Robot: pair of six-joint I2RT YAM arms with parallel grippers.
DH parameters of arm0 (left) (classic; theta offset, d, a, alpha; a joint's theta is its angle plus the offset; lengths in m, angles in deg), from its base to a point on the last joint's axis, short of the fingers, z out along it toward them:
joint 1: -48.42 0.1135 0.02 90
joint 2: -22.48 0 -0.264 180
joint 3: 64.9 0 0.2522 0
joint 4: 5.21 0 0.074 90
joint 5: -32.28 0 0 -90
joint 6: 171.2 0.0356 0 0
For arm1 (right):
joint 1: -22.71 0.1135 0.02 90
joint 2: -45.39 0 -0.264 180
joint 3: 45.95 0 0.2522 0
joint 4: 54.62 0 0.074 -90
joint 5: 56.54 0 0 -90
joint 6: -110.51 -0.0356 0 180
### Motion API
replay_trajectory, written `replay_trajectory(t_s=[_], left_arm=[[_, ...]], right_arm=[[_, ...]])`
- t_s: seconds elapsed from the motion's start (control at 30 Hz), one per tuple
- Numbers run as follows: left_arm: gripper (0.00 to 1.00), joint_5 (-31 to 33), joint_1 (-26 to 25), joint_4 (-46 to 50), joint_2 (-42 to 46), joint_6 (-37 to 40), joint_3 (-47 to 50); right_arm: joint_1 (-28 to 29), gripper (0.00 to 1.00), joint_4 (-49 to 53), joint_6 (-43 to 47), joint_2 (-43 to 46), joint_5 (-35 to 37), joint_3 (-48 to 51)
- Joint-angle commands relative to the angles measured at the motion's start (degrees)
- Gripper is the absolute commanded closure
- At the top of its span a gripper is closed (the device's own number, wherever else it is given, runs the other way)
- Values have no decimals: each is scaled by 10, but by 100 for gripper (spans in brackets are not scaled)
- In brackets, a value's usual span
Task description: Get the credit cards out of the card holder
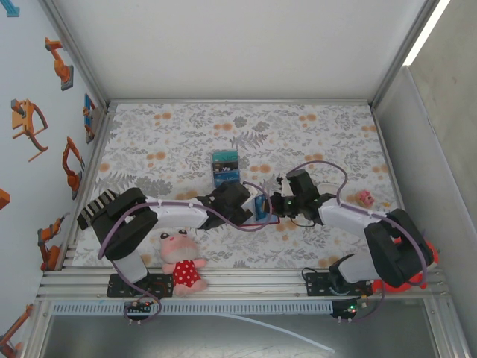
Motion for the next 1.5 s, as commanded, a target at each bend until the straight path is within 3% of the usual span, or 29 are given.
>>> replay_trajectory(t_s=[0.0,0.4,0.57,0.77,0.87,1.2,1.47], left_arm=[[3,18,-2,14,32,-4,5],[3,103,0,66,131,-67,-9],[3,86,15,55,212,-102,15],[3,0,60,34,322,-140,63],[3,-89,94,12,373,-149,92],[3,-163,129,21,451,-94,116],[3,-408,188,53,424,-77,87]], right_arm=[[-3,100,56,33,21,33,-21],[-2,100,87,109,90,34,-34],[1,100,91,143,112,23,-48],[19,100,100,195,125,6,-81],[32,100,111,222,124,1,-104],[83,100,204,344,81,-24,-204],[107,100,312,443,56,-34,-277]])
